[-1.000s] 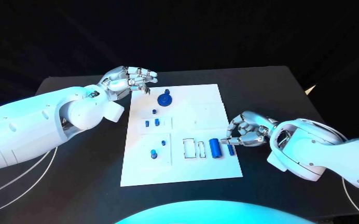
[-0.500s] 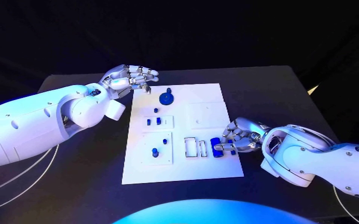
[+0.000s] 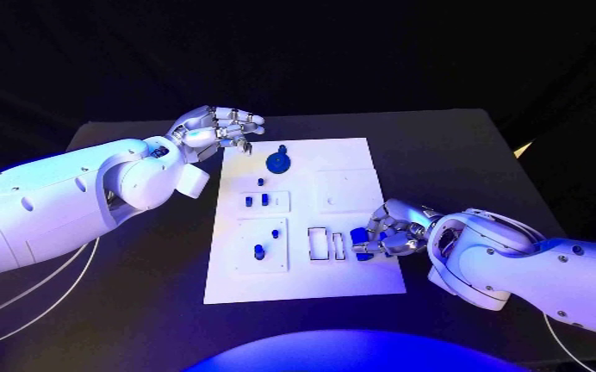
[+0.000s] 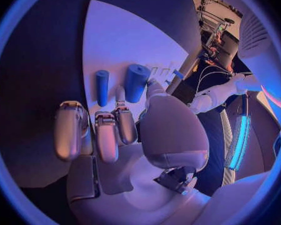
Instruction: Assemble the parts on the task board
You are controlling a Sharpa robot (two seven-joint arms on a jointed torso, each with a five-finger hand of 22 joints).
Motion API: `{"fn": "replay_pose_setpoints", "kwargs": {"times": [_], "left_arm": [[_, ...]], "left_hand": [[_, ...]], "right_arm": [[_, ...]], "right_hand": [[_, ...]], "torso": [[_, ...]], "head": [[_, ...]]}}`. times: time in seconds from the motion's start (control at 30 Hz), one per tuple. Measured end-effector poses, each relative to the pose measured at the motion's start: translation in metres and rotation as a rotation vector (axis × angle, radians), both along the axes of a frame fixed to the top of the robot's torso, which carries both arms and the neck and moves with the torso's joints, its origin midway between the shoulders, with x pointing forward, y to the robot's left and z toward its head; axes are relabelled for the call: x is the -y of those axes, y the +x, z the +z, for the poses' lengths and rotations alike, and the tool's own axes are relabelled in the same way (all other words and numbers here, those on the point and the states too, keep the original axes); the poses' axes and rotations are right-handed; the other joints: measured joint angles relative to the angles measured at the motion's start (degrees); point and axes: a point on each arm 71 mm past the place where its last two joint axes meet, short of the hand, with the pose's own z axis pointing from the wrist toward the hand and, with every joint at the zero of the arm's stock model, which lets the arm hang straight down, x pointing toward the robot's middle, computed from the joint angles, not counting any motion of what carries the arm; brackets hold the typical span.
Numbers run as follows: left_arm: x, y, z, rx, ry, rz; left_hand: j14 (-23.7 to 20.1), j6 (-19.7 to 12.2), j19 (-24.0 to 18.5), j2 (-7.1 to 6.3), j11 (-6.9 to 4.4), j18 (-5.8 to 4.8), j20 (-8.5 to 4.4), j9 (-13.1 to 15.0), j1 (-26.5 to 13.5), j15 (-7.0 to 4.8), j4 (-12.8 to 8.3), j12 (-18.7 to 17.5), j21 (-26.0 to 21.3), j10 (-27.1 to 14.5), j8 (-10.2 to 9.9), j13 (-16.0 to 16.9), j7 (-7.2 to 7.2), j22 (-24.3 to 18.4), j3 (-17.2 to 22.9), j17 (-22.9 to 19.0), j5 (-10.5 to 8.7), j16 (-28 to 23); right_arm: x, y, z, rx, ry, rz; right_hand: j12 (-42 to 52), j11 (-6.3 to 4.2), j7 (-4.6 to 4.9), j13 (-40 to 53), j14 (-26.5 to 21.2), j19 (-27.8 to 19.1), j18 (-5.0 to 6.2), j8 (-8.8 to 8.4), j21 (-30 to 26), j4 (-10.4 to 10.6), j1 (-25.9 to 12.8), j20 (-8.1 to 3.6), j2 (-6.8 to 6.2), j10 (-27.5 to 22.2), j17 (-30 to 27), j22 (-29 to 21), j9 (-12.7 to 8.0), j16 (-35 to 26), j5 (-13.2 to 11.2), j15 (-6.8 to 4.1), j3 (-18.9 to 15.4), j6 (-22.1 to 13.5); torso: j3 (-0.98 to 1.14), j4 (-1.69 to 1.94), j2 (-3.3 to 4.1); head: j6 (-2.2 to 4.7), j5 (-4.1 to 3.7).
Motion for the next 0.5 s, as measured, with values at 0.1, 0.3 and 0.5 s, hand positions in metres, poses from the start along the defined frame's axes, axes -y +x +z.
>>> {"fn": "replay_pose_setpoints", "kwargs": {"times": [0.1,0.3,0.5], "left_arm": [[0.0015,0.0,-0.0001,0.0,0.001,-0.003],[0.004,-0.0003,-0.0001,0.0,0.001,-0.01],[0.0018,-0.0005,-0.0002,0.0,0.005,-0.008]], "left_hand": [[0.0,0.0,0.0,0.0,0.0,0.0,0.0,0.0,0.0,0.0,0.0,0.0,0.0,0.0,0.1,0.0,0.0,-0.01,0.0,0.0,0.0,0.0],[0.0,0.0,0.0,0.0,0.0,0.0,0.0,0.0,0.0,0.0,0.0,0.0,0.0,0.0,0.1,0.0,0.0,-0.01,0.0,0.0,0.0,0.0],[0.0,0.0,0.0,0.0,0.0,0.0,0.0,0.0,0.0,0.0,0.16,0.0,0.0,0.0,0.1,0.05,0.0,-0.01,-0.16,0.0,0.0,0.0]], "right_arm": [[-0.0032,0.0013,-0.0014,0.008,-0.008,0.009],[-0.006,0.0027,-0.0025,0.022,-0.02,0.017],[-0.01,0.0012,-0.0008,0.043,-0.005,0.014]], "right_hand": [[0.22,-0.2,-0.23,0.0,0.0,0.0,0.0,0.49,0.33,-0.23,0.46,0.0,0.46,0.2,0.0,0.0,0.05,0.0,-0.03,0.0,-0.24,0.48],[0.22,-0.2,-0.13,-0.01,0.0,0.0,-0.01,0.49,0.56,-0.24,2.43,0.0,1.14,0.2,-0.01,0.0,2.13,0.0,-0.23,0.0,-0.56,0.95],[0.89,-0.9,-0.85,-0.01,0.0,0.22,-0.9,-0.76,2.5,-0.69,9.24,-0.23,1.82,1.38,-0.01,-0.01,-1.41,0.03,0.92,0.0,-0.02,2.56]], "torso": [[0.0,-0.01,0.0],[-0.01,0.0,-0.03],[-0.02,0.01,-0.03]], "head": [[0.02,0.01],[0.12,0.17],[0.2,0.18]]}}
